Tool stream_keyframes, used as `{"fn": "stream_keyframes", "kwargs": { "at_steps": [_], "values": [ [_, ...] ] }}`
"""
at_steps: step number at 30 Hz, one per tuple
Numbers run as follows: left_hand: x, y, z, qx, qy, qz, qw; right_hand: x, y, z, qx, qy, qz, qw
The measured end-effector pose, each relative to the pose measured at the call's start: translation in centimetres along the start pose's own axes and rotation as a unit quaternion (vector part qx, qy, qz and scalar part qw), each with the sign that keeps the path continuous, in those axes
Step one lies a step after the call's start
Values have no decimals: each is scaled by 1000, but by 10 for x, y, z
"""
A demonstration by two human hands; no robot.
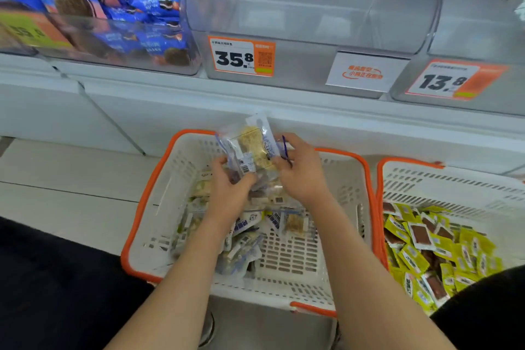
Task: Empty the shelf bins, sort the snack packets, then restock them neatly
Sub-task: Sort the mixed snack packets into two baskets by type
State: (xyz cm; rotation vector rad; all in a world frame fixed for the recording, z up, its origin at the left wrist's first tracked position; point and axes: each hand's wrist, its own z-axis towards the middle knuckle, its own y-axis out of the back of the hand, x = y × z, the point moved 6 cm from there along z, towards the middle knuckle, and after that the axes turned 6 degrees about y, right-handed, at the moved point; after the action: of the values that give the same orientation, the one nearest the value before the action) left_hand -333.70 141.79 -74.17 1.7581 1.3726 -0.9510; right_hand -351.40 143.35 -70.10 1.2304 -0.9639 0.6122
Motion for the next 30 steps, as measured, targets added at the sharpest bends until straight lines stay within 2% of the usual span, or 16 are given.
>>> {"fn": "stream_keyframes", "kwargs": {
  "at_steps": [2, 5, 8, 11, 14, 18, 22, 24, 26, 28, 30],
  "values": [
    [3, -11, 0, 33, 5, 74, 997, 0, 27, -4, 5, 14, -91, 996],
    [24, -5, 11, 4, -3, 253, 967, -18, 54, -20, 42, -18, -187, 981],
    [53, 7, 15, -33, -6, 414, 910, -48, 51, -43, 115, -67, -280, 951],
    [75, 8, 9, -23, -3, 534, 845, -80, 24, -70, 209, -115, -305, 922],
    [87, 3, 7, 12, -6, 605, 796, -106, -11, -93, 296, -145, -357, 874],
    [94, -8, 23, 56, -41, 687, 724, -128, -34, -96, 274, -198, -406, 849],
    [102, -13, 37, 41, -25, 707, 706, -122, -49, -77, 202, -164, -533, 805],
    [107, -11, 41, 6, -2, 713, 701, -116, -63, -67, 212, -133, -520, 816],
    [107, -8, 44, -27, 3, 711, 702, -115, -85, -57, 249, -108, -431, 860],
    [106, -4, 47, -50, -12, 694, 718, -117, -103, -51, 258, -145, -243, 924],
    [102, 3, 46, -78, -27, 674, 734, -118, -113, -47, 214, -205, -73, 952]
  ]
}}
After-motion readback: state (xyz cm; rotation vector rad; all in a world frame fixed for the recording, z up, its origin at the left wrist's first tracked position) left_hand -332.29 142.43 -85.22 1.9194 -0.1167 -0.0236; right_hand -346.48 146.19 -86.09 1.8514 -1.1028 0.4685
